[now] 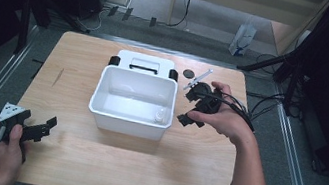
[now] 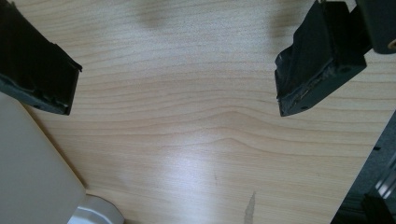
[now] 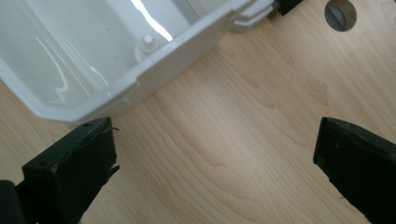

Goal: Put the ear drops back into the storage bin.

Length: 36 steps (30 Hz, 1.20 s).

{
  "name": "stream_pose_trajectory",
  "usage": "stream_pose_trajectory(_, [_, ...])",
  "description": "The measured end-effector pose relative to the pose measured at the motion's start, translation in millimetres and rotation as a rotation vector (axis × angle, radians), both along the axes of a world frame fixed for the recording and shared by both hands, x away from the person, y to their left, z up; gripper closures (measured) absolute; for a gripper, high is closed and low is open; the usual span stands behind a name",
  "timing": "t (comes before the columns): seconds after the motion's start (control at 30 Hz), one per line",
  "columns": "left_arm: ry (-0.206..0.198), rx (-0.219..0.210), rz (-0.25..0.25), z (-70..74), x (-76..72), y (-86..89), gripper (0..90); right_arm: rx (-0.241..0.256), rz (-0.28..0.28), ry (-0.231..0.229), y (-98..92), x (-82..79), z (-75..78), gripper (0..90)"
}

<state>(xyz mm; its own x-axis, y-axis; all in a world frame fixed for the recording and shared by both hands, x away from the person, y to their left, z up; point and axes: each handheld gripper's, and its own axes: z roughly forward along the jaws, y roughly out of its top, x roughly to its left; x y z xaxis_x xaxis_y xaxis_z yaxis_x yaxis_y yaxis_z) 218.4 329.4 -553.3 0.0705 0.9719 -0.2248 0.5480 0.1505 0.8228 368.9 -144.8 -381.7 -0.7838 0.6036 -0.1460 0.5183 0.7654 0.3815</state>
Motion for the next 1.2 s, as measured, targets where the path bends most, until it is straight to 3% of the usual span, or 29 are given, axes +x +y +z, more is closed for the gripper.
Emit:
stream_pose_trajectory(0.4, [-0.001,0.002,0.000,0.0,-0.2,-0.4,0.6,0.021,-0.077,-0.012,-42.2,-12.5,-16.7,0.0])
stream_pose_trajectory(0.9, [0.002,0.006,0.002,0.1,-0.3,-0.5,0.6,0.072,-0.200,-0.020,-94.4,-37.8,-54.8,0.0])
stream_pose_trajectory(1.03, [0.000,0.008,0.003,0.2,-0.6,-0.9,0.6,0.068,-0.229,-0.056,-107.2,-48.5,-68.6,0.0])
stream_pose_trajectory(1.2, [-0.001,0.009,0.004,0.2,-0.9,-1.0,0.6,0.103,-0.294,-0.111,-124.9,-65.5,-89.7,0.0])
